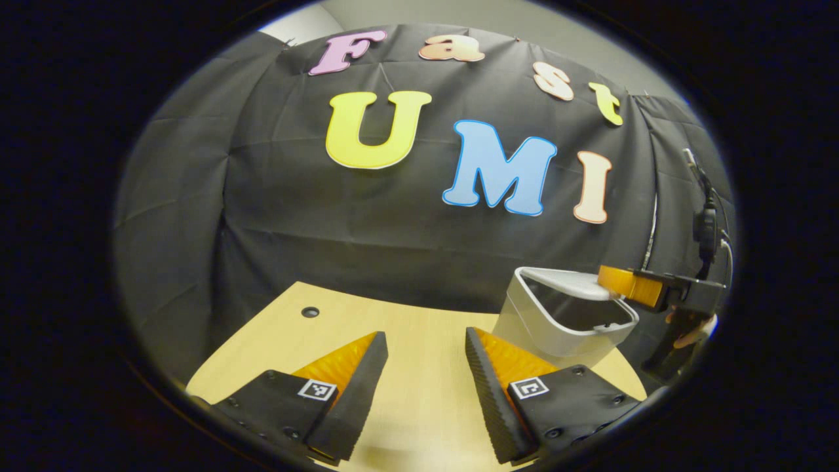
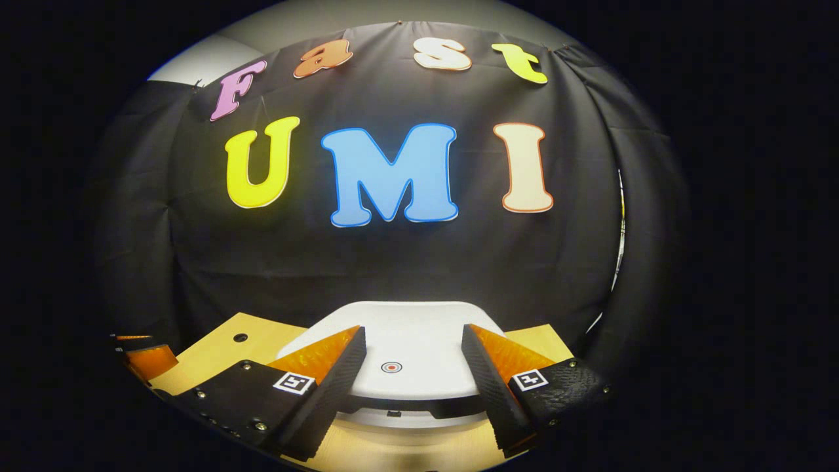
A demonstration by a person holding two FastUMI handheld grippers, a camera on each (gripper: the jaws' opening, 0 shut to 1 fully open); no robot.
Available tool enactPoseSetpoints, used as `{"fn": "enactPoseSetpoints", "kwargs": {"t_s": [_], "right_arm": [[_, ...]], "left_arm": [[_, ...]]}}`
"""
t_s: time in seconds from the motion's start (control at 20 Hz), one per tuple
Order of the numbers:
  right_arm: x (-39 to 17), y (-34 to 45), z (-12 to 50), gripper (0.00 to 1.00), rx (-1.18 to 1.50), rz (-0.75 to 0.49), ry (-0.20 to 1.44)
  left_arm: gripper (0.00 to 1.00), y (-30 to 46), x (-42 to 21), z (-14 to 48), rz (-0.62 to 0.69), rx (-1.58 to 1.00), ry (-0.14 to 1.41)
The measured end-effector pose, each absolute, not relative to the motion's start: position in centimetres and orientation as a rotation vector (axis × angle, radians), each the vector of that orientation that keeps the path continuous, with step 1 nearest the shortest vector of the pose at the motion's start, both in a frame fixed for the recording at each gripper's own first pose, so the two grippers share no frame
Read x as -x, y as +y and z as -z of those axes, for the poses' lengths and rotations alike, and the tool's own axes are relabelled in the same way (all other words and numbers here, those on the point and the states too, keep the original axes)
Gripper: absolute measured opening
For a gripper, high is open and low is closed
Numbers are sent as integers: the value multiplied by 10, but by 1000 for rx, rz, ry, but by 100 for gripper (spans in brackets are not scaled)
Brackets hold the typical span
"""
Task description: Press the lid of the desktop garbage bin to open it, pick up the crumpled paper on the desktop and throw it into the bin, then pick up the pop can on the desktop and drop it into the bin, and finally close the garbage bin lid.
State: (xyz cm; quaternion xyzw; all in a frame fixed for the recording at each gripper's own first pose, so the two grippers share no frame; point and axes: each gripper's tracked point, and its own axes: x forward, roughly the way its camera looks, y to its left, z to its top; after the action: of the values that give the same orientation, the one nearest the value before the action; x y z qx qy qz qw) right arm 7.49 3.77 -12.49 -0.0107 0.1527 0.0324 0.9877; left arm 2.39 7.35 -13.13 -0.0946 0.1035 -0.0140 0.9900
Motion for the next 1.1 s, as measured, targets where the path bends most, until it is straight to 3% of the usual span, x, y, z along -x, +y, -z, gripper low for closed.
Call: {"fn": "enactPoseSetpoints", "kwargs": {"t_s": [0.05, 0.25, 0.65, 0.95, 1.1], "right_arm": [[-74, 38, 130, 94, 20, -66, 315], [-69, 38, 153, 94, 51, -70, 360], [-66, 37, 156, 95, 17, -70, 174], [-67, 37, 160, 95, 42, -77, 172], [-66, 36, 163, 95, 53, -76, 178]], "left_arm": [[85, 74, -23, 133, 27, 194, 210], [81, 75, -23, 137, 21, 204, 218], [77, 65, -22, 148, 32, 221, 239], [77, 67, -26, 153, 29, 220, 243], [83, 65, -26, 154, 32, 218, 246]]}}
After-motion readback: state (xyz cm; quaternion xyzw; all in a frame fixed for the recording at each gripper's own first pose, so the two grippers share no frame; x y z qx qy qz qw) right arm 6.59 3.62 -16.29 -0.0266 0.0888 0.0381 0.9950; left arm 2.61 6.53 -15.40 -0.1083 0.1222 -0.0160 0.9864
